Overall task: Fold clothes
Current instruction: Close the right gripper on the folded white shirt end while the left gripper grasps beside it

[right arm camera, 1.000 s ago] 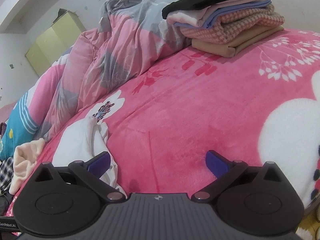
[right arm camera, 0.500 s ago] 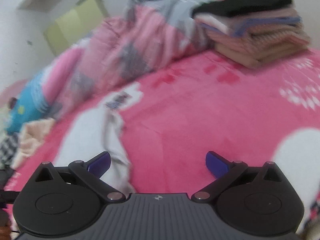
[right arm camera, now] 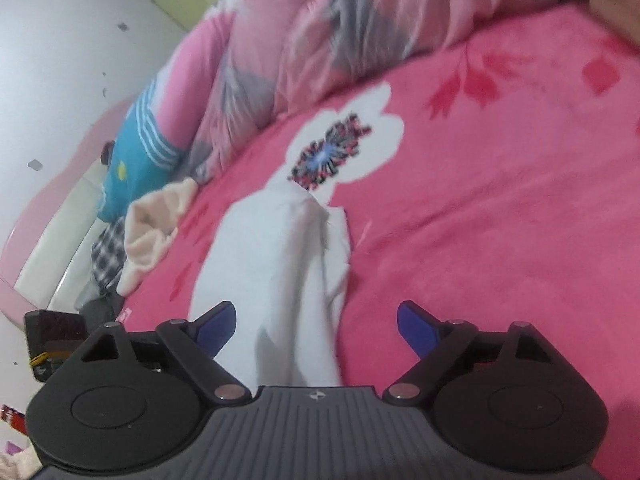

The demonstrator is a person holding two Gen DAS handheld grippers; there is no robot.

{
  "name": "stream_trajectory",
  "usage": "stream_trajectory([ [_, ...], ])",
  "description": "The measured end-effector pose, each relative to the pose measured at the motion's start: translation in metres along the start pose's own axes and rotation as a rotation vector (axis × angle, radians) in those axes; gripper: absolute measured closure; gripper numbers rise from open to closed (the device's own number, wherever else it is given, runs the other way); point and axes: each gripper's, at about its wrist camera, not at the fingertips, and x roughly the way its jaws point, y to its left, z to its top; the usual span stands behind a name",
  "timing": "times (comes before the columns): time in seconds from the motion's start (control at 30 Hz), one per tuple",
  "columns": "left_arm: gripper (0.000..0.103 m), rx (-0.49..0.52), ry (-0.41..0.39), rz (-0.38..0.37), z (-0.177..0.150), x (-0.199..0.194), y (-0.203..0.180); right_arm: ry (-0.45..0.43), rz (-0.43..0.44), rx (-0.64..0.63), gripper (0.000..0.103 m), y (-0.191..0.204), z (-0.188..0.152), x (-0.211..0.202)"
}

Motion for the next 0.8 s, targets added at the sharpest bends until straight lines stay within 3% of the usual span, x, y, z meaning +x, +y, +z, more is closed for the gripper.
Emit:
stream_trajectory([
  [0.17, 0.033, -0.094, 0.019, -0.115, 0.011, 0.016, 0.021, 0.074, 0.087, -0.014, 0.012, -0.007, 0.018, 0.026],
  [0.33, 0.043, -0.147, 0.029, -0.186, 0.023, 0.029, 0.034, 0.114, 0.160, -0.033, 0.017, -0.009, 0.032, 0.045],
  [0.47, 0.050, -0.153, 0.024, -0.199, 0.029, 0.038, 0.036, 0.137, 0.201, -0.046, 0.037, -0.011, 0.042, 0.059],
  [0.53, 0.056, -0.138, 0.011, -0.192, 0.030, 0.037, 0.033, 0.145, 0.198, -0.054, 0.051, -0.012, 0.044, 0.064],
  [0.67, 0.073, -0.107, -0.015, -0.176, 0.029, 0.036, 0.028, 0.153, 0.196, -0.074, 0.067, -0.011, 0.044, 0.068],
  [0.73, 0.078, -0.092, -0.028, -0.167, 0.029, 0.036, 0.025, 0.152, 0.193, -0.084, 0.081, -0.009, 0.041, 0.069],
  [0.8, 0.085, -0.076, -0.042, -0.159, 0.029, 0.035, 0.022, 0.133, 0.177, -0.118, 0.086, 0.000, 0.038, 0.066],
])
